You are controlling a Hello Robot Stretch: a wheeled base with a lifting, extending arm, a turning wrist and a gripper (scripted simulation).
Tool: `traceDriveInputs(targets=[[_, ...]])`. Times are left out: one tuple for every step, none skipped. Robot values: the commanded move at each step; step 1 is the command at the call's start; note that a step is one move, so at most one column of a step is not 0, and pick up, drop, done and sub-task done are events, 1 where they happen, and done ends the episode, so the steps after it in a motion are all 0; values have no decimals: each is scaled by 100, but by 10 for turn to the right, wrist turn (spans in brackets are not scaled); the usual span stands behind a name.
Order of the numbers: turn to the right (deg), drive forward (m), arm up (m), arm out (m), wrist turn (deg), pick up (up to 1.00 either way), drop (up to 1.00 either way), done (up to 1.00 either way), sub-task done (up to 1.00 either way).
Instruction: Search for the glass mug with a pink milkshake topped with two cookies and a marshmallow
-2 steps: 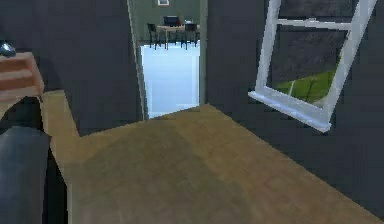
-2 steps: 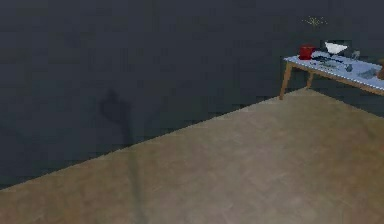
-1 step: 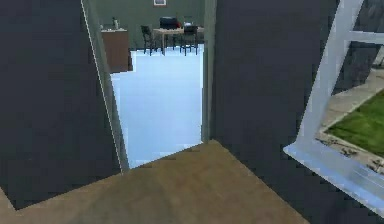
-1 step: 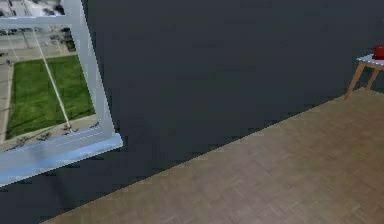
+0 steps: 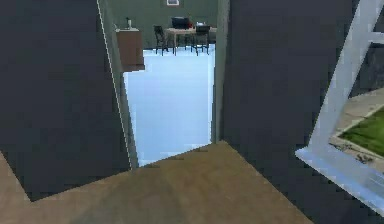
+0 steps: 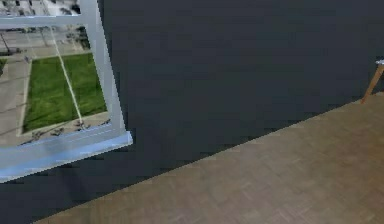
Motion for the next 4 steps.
traceDriveInputs(targets=[[0,100,0,0,0,0,0,0,0],[0,60,0,0,0,0,0,0,0],[-120,0,0,0,0,0,0,0,0],[-30,0,0,0,0,0,0,0,0]])
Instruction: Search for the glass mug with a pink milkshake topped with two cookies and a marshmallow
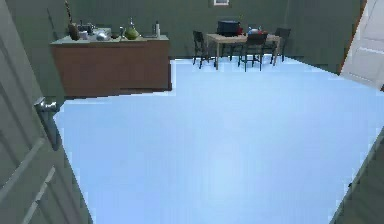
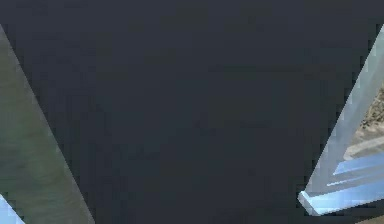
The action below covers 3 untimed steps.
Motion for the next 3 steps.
traceDriveInputs(targets=[[-120,0,0,0,0,0,0,0,0],[0,30,0,0,0,0,0,0,0],[90,0,0,0,0,0,0,0,0]])
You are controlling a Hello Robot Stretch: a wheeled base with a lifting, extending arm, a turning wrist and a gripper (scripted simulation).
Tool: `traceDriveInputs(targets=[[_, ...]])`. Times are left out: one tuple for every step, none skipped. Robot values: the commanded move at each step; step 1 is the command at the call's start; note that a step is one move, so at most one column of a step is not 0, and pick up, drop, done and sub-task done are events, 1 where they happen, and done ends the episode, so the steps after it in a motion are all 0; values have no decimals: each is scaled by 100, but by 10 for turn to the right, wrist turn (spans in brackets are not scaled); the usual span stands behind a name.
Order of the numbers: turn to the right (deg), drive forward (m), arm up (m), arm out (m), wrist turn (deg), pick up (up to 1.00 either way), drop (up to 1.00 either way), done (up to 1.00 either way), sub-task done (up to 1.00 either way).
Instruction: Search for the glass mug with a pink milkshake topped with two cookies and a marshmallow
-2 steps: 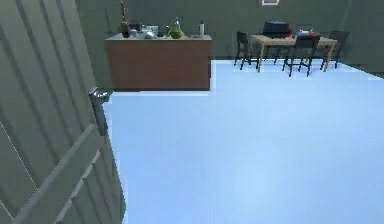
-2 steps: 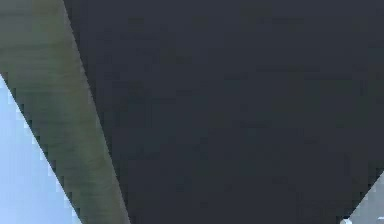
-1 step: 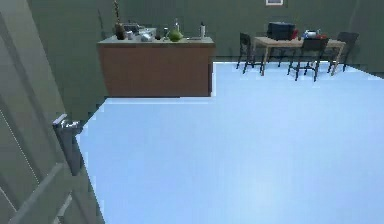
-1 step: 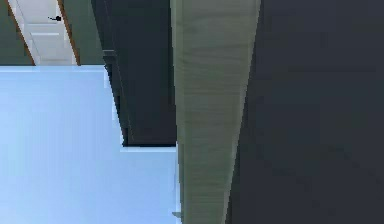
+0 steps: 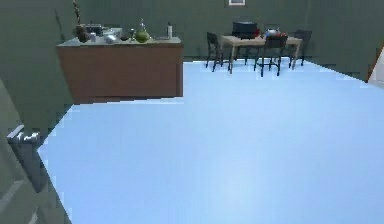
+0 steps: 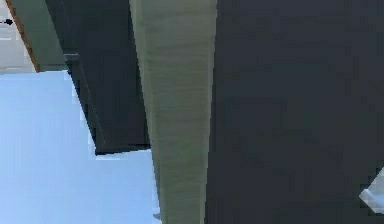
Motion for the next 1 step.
traceDriveInputs(targets=[[30,0,0,0,0,0,0,0,0]])
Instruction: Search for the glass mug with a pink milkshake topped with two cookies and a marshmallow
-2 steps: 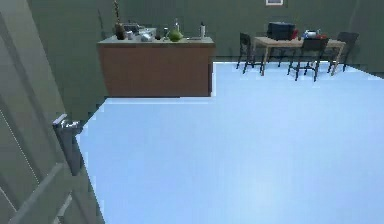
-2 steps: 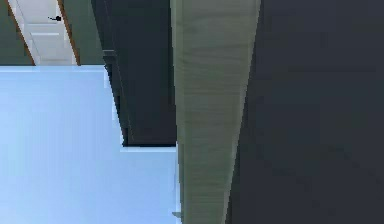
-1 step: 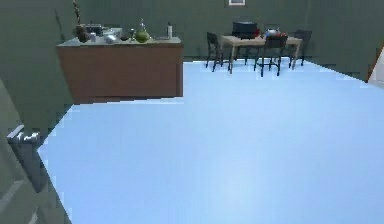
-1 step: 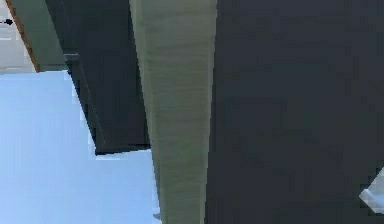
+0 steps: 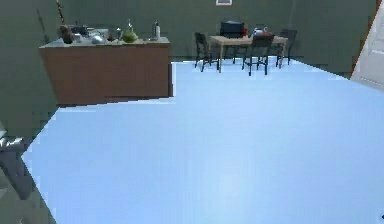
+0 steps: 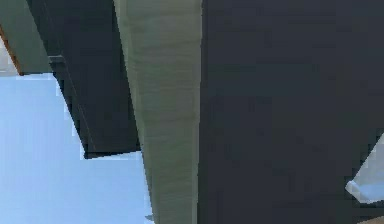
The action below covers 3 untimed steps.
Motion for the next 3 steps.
traceDriveInputs(targets=[[0,100,0,0,0,0,0,0,0],[0,100,0,0,0,0,0,0,0],[0,100,0,0,0,0,0,0,0]])
